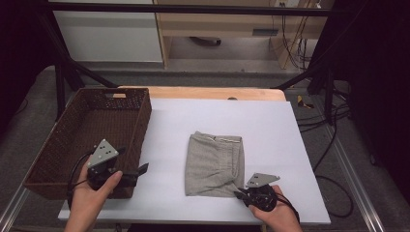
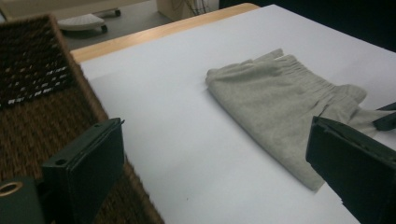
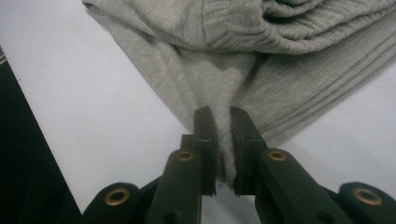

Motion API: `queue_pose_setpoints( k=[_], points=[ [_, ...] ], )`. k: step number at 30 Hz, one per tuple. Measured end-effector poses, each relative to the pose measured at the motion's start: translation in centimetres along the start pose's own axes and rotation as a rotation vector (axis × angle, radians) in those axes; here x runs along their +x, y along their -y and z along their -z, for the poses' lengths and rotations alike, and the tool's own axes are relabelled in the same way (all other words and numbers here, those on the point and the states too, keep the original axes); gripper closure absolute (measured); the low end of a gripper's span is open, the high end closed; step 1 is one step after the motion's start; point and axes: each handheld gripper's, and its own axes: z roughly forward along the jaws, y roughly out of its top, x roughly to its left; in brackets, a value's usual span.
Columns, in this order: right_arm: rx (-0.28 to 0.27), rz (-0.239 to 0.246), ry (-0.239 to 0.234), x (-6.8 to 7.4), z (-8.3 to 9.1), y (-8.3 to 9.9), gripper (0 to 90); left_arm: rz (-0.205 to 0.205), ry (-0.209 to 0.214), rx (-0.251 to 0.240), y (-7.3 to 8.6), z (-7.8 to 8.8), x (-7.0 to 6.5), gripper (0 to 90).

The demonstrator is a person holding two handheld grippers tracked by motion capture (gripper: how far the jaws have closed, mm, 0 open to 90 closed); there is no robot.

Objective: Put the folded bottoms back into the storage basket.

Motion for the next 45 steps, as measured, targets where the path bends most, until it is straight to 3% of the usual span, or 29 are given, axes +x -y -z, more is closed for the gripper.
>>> queue_pose_setpoints(
  k=[3, 6, 9, 15, 19, 30, 38, 41, 45],
  points=[
    [-0.002, 0.001, 0.002, 0.0, 0.0, 0.0, 83.1, -0.014, 0.007, -0.015, -1.3, -0.3, -0.4, 5.0],
    [0.0, 0.018, 0.013, 0.2, 0.0, 0.0, 83.0, -0.017, 0.055, 0.012, -2.3, -1.2, -1.0, 4.9],
    [0.001, 0.022, 0.013, 0.2, 0.0, 0.0, 83.0, -0.03, 0.078, 0.028, -3.1, -2.5, -1.8, 4.9],
    [0.001, 0.035, 0.025, 0.3, 0.1, 0.0, 82.8, -0.046, 0.108, 0.079, -3.8, -5.6, -2.8, 4.8],
    [0.001, 0.04, 0.028, 0.4, 0.1, 0.0, 82.9, -0.026, 0.133, 0.081, -4.1, -7.5, -3.3, 5.6],
    [-0.018, 0.051, 0.05, 0.4, 0.9, 0.1, 83.2, -0.065, 0.113, 0.117, -4.4, -11.0, -4.5, 6.4],
    [-0.007, 0.033, 0.057, 0.1, 1.1, 0.4, 83.1, -0.057, 0.115, 0.12, -4.1, -12.5, -4.4, 6.1],
    [0.004, 0.038, 0.053, 0.1, 0.9, 0.4, 83.0, -0.074, 0.109, 0.135, -4.1, -13.7, -4.2, 6.6],
    [0.004, 0.041, 0.051, 0.1, 0.9, 0.4, 82.9, -0.064, 0.115, 0.151, -4.2, -15.6, -3.9, 6.3]
  ],
)
